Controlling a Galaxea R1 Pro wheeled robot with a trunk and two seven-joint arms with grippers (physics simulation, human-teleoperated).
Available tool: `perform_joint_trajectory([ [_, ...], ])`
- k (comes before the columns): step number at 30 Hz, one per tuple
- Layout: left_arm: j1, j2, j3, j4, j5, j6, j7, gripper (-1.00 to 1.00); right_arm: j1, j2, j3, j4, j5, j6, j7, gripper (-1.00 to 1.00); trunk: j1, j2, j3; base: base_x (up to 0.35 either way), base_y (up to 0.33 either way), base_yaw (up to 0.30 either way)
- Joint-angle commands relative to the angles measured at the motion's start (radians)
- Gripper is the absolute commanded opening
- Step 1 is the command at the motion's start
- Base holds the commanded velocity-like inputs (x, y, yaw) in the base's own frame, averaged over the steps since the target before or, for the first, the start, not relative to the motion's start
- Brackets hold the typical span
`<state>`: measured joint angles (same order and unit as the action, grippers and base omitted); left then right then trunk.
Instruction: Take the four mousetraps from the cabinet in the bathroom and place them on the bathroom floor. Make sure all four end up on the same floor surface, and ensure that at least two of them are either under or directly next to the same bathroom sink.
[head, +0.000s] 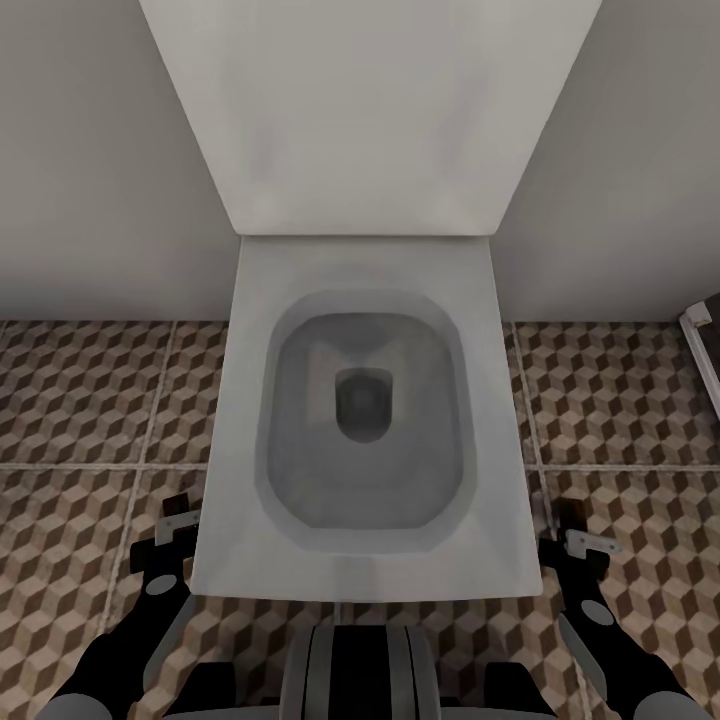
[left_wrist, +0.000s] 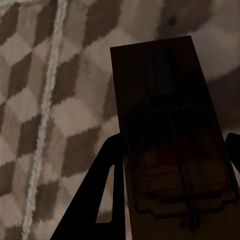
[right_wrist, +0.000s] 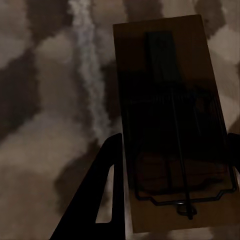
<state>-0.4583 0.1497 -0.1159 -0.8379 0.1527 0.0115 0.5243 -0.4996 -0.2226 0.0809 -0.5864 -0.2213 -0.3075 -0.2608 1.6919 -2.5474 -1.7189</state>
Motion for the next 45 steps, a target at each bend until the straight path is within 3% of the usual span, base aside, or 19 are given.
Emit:
perform_joint_trajectory([
  [1,0.0,0.002,-0.007,-0.001,0.008,0.002,0.011,-1.0,-0.001,-0.001,0.009,0.0,-0.012,-0.005,-0.004,-1.0,0.0,0.0,0.0,0.0,0.0,0.0],
  [8,0.0,0.002,-0.007,-0.001,0.008,0.002,0.011,-1.0,-0.001,-0.001,0.015,0.0,-0.002,-0.008,-0.006,-1.0,0.0,0.0,0.0,0.0,0.0,0.0],
  [14,0.0,0.001,-0.007,-0.001,0.008,0.002,0.012,-1.0,-0.001,-0.001,0.014,0.0,0.09,-0.1,-0.005,-1.0,0.0,0.0,0.0,0.0,0.0,0.0],
  [18,0.0,0.002,-0.007,-0.001,0.008,0.002,0.012,-1.0,-0.001,-0.001,0.011,0.001,0.117,-0.137,-0.006,-1.0,0.0,0.0,0.0,0.0,0.0,0.0],
  [45,0.0,0.001,-0.007,-0.001,0.008,0.002,0.013,-1.0,-0.001,0.0,0.007,0.034,0.127,-0.156,-0.018,-1.0,0.0,0.0,0.0,0.0,0.0,0.0],
])
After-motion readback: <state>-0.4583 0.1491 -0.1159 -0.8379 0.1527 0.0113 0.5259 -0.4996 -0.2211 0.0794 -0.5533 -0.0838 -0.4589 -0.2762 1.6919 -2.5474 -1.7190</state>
